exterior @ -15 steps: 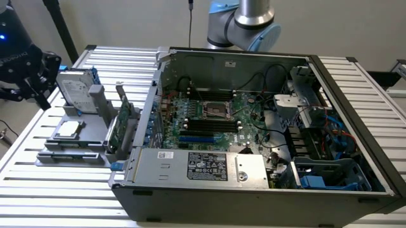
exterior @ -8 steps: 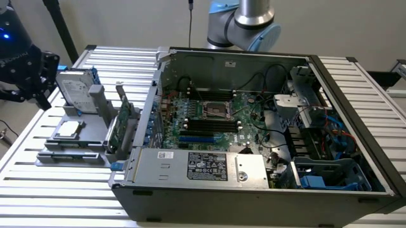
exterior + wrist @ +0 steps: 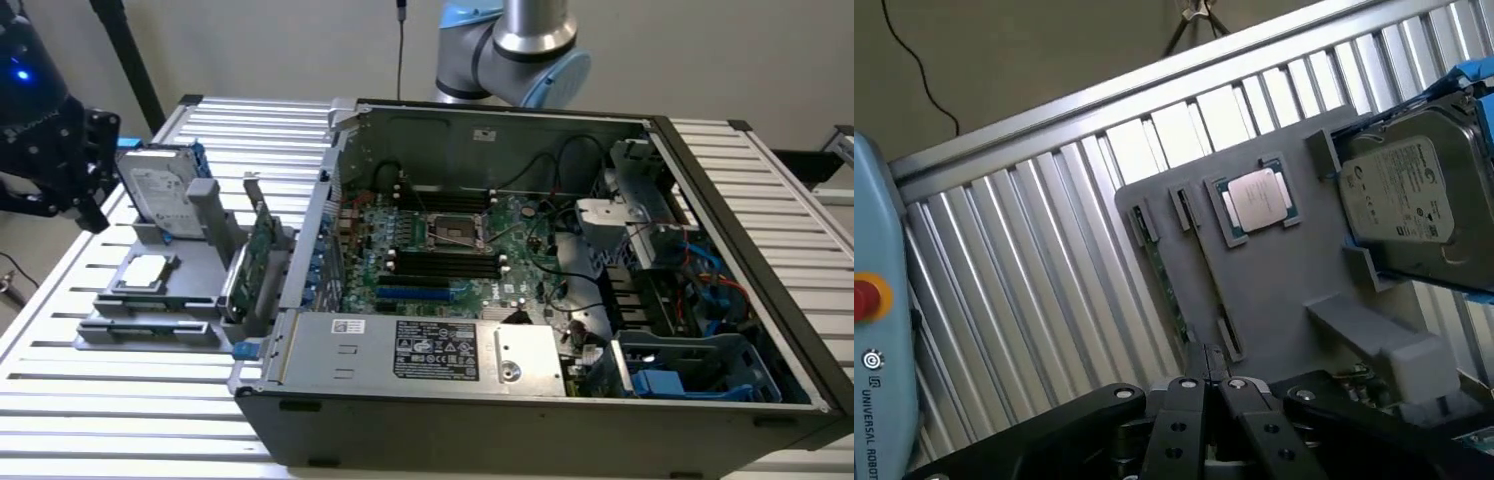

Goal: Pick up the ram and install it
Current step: 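Pick up the ram and move it above insertion slot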

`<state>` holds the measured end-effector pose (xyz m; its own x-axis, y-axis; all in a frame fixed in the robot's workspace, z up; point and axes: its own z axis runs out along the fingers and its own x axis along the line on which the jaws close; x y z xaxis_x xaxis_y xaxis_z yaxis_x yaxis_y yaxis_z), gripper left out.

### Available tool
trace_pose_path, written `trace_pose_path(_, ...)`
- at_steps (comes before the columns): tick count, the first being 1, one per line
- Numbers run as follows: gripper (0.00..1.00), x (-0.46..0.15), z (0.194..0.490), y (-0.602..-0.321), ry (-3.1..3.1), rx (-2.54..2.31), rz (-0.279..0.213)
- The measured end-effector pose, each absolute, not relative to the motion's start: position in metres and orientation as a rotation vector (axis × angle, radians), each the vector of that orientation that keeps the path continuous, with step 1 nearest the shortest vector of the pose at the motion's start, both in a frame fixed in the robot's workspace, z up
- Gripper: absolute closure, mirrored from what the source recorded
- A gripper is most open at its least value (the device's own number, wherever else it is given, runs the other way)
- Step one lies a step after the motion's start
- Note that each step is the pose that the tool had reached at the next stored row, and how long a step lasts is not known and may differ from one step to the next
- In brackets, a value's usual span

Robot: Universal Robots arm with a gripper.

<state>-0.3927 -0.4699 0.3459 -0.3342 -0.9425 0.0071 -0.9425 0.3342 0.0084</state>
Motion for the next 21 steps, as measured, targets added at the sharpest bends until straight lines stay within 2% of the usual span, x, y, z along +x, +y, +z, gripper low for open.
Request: trace_pose_path(21, 0.89, -0.4002, 0.3402, -0.4698, -2.286, 2.139, -0.002)
